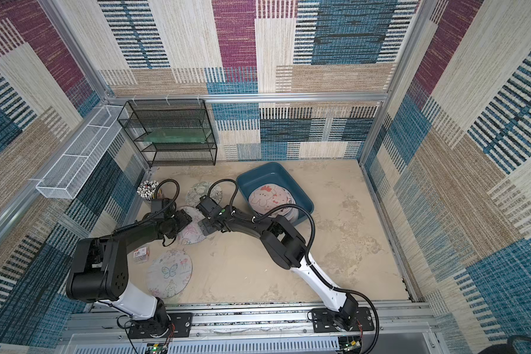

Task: Put the coasters into the storage box
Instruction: Pick up the coaster from the center of the board.

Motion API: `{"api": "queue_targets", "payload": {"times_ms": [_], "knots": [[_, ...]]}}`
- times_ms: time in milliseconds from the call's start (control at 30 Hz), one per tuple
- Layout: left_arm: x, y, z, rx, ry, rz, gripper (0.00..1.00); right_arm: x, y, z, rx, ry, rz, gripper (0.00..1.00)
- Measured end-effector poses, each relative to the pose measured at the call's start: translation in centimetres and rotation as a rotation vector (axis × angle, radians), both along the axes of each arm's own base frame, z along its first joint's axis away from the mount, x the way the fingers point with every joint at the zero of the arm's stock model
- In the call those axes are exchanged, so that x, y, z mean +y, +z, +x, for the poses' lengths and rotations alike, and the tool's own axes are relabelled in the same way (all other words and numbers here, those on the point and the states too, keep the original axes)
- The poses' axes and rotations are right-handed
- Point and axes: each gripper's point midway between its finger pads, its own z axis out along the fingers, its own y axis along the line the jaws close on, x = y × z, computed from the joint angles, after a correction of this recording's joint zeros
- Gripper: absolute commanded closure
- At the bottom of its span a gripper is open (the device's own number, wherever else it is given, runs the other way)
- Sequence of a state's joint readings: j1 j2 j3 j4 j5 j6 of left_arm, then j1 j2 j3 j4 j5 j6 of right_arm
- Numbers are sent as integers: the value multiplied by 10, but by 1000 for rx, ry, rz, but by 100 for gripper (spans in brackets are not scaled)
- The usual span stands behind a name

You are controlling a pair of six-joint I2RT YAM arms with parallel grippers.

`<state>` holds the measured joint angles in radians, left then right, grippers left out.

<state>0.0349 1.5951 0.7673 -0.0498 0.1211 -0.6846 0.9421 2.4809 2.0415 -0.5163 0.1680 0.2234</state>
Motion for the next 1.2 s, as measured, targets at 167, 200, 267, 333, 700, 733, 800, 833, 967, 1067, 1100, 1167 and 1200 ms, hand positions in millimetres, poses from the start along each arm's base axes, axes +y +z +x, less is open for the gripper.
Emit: {"api": "queue_targets", "payload": {"times_ms": [167, 200, 267, 333, 700, 733, 800, 833, 967, 1067, 1100, 1167, 1200], "knots": [[-6, -3, -7, 28, -13, -23, 66, 0, 0, 1, 0, 0, 8, 5], [-7, -3, -7, 31, -14, -28, 70, 0, 1, 1, 1, 1, 14, 5], [-9, -3, -8, 34, -21, -38, 74, -1, 1, 2, 12, 7, 33, 5], [-9, -3, -9, 38, -21, -39, 75, -3, 4, 2, 29, 10, 59, 5], [-20, 26, -8, -23, -62, -53, 85, -31, 46, -8, 136, 0, 184, 5], [-21, 30, -7, -35, -67, -54, 86, -31, 53, -8, 135, 4, 202, 5], [-26, 39, -5, -56, -81, -62, 86, -30, 66, -10, 131, 15, 232, 5], [-29, 44, -3, -69, -93, -70, 87, -32, 72, -13, 130, 17, 243, 5], [-40, 68, 7, -121, -126, -73, 87, -43, 90, -25, 98, 32, 265, 5], [-46, 83, 13, -142, -146, -68, 86, -54, 98, -38, 53, 64, 254, 1], [-48, 87, 14, -142, -152, -66, 86, -59, 100, -41, 34, 76, 247, 1], [-51, 91, 16, -142, -159, -66, 86, -64, 102, -51, -9, 112, 231, 0], [-51, 91, 16, -136, -161, -66, 86, -68, 104, -56, -45, 125, 210, 1]]}}
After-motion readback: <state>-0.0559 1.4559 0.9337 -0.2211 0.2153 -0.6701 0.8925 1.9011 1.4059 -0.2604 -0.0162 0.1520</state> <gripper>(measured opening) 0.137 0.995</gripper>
